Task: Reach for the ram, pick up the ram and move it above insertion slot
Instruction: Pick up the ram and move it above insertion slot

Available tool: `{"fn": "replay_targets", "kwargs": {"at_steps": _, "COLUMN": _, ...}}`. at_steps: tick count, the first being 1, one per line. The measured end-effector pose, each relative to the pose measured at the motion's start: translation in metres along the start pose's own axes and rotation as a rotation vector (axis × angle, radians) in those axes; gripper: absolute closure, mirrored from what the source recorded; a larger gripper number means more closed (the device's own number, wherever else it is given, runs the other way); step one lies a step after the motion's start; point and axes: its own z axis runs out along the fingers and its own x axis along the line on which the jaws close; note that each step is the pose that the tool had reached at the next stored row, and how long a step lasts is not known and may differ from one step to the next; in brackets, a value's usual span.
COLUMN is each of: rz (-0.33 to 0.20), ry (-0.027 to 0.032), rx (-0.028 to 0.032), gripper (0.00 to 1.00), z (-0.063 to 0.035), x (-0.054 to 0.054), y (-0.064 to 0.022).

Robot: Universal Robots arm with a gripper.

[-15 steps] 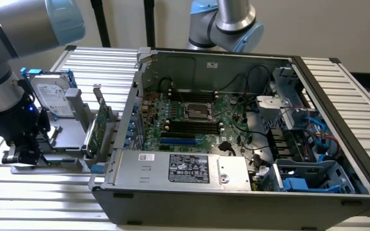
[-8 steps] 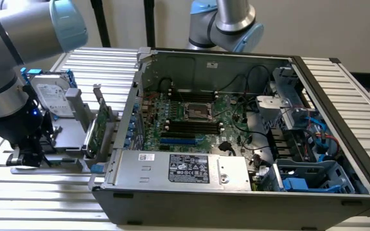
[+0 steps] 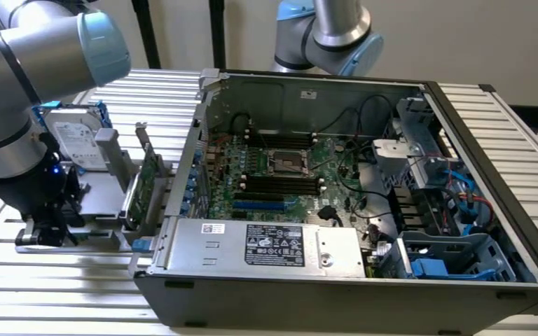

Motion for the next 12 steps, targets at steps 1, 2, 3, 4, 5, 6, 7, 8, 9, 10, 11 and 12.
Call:
{"fn": "replay_targets", "kwargs": {"at_steps": 1, "rz": 0.000, "ry": -0.0001, "rx": 0.0001, "gripper": 0.58, "z": 0.0007, "x": -0.0001, "y": 0.0009}}
{"fn": "replay_targets", "kwargs": {"at_steps": 2, "rz": 0.000, "ry": -0.0001, "rx": 0.0001, "gripper": 0.58, "z": 0.0011, "x": -0.0001, "y": 0.0015}}
{"fn": "replay_targets", "kwargs": {"at_steps": 3, "rz": 0.001, "ry": -0.0001, "rx": 0.0001, "gripper": 0.58, "z": 0.0013, "x": -0.0001, "y": 0.0020}}
{"fn": "replay_targets", "kwargs": {"at_steps": 4, "rz": 0.000, "ry": -0.0001, "rx": 0.0001, "gripper": 0.60, "z": 0.0013, "x": -0.0001, "y": 0.0020}}
{"fn": "replay_targets", "kwargs": {"at_steps": 5, "rz": 0.000, "ry": -0.0001, "rx": 0.0001, "gripper": 0.60, "z": 0.0013, "x": -0.0001, "y": 0.0020}}
{"fn": "replay_targets", "kwargs": {"at_steps": 6, "rz": 0.000, "ry": -0.0001, "rx": 0.0001, "gripper": 0.66, "z": 0.0014, "x": -0.0002, "y": 0.0020}}
{"fn": "replay_targets", "kwargs": {"at_steps": 7, "rz": 0.001, "ry": -0.0001, "rx": 0.0001, "gripper": 0.73, "z": 0.0014, "x": -0.0003, "y": 0.0021}}
{"fn": "replay_targets", "kwargs": {"at_steps": 8, "rz": 0.001, "ry": -0.0001, "rx": 0.0001, "gripper": 0.73, "z": 0.0014, "x": -0.0003, "y": 0.0021}}
{"fn": "replay_targets", "kwargs": {"at_steps": 9, "rz": 0.002, "ry": -0.0001, "rx": 0.0001, "gripper": 0.78, "z": 0.0014, "x": -0.0003, "y": 0.0021}}
{"fn": "replay_targets", "kwargs": {"at_steps": 10, "rz": 0.002, "ry": 0.0000, "rx": 0.0000, "gripper": 0.78, "z": 0.0014, "x": -0.0003, "y": 0.0021}}
{"fn": "replay_targets", "kwargs": {"at_steps": 11, "rz": 0.003, "ry": -0.0001, "rx": 0.0001, "gripper": 0.84, "z": 0.0014, "x": -0.0003, "y": 0.0021}}
{"fn": "replay_targets", "kwargs": {"at_steps": 12, "rz": 0.004, "ry": -0.0001, "rx": 0.0001, "gripper": 0.86, "z": 0.0014, "x": -0.0003, "y": 0.0021}}
